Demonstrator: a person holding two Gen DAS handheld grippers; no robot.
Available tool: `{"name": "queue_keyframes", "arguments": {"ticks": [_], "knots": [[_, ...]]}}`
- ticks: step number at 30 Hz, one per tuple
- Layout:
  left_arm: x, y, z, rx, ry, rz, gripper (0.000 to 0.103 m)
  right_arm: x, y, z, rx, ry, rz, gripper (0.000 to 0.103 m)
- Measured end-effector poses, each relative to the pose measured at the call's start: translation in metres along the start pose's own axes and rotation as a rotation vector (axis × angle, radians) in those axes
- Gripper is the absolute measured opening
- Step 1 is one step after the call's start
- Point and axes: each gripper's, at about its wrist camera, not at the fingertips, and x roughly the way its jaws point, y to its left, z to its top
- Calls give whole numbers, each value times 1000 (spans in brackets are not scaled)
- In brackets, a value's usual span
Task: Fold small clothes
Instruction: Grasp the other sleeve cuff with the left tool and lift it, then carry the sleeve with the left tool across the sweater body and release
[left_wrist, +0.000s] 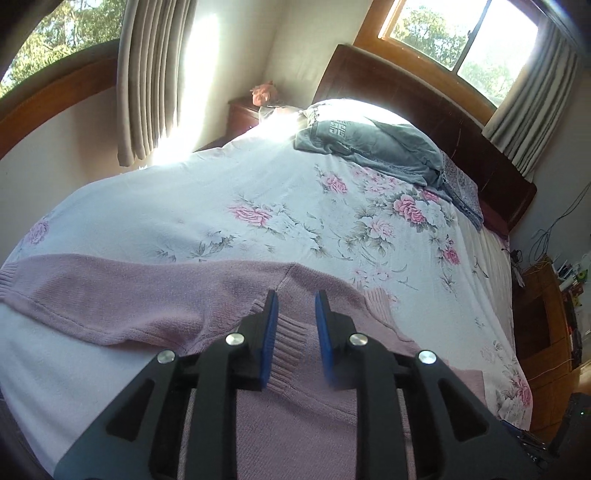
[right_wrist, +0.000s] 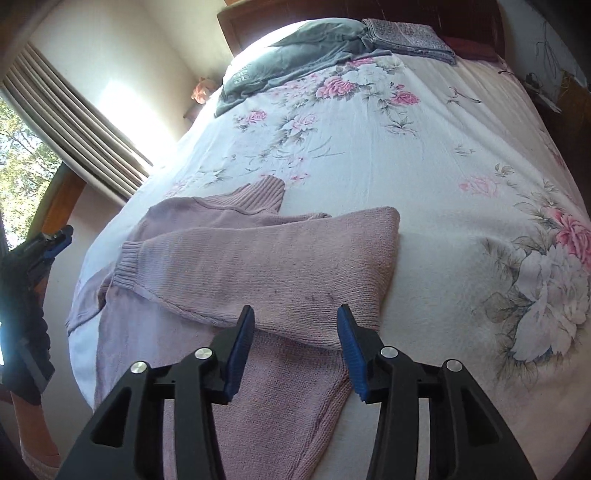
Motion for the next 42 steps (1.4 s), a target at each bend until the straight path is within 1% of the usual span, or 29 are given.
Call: {"name": "queue_keyframes", "arguments": {"ticks": [2,5,7,8,9,10,11,12,13,14,15,16,17,19,21,23,25,27,29,32,34,36,39,42], "knots": [[17,-7,-6,36,69,-15,23,16,3,-4,18,38,-16,47],[61,-8,-26,93,204,-10,23,38,0,-12,62,82,-11,47],[93,1,-43,93,301,-2,23,47,2,-16,64,90,-34,47],[108,7,-51,89,346,15,22,49,4,-17,59,90,-45,50],[121,15,-58,79,382,24,20,49,7,-17,55,92,-55,52],[127,22,-61,66,385,15,19,49,10,-16,48,94,-66,55],[126,26,-61,58,378,0,19,48,14,-15,37,95,-83,55],[122,29,-59,50,376,-18,17,44,19,-15,29,89,-100,55],[115,32,-56,41,371,-36,17,38,23,-16,25,75,-98,55],[105,36,-52,37,361,-55,22,31,28,-18,23,59,-78,55],[93,40,-48,42,339,-70,32,25,34,-19,22,46,-62,55],[80,45,-45,54,311,-74,37,18,41,-21,15,36,-56,55],[68,54,-42,67,286,-69,45,12,49,-24,2,27,-54,55],[46,81,-37,63,255,-76,47,4,64,-32,-17,11,-46,57],[28,121,-37,17,246,-63,51,-1,77,-43,-20,4,-23,59],[15,170,-36,-49,239,-21,51,-1,90,-54,-19,2,-6,59],[5,224,-38,-119,233,39,51,2,101,-66,-21,6,-7,59],[-2,278,-42,-211,236,94,51,7,113,-77,-29,16,-3,59],[-10,330,-47,-319,234,118,49,12,123,-87,-34,25,4,59],[-20,392,-53,-446,201,139,49,20,130,-99,-10,45,7,59],[-22,425,-54,-522,181,123,49,22,133,-106,9,51,4,59],[-20,449,-52,-591,154,73,46,22,136,-111,22,49,-7,59],[-17,472,-47,-645,104,30,46,19,139,-115,33,41,-37,59],[-11,490,-42,-705,71,-24,46,14,142,-119,37,30,-67,59]]}}
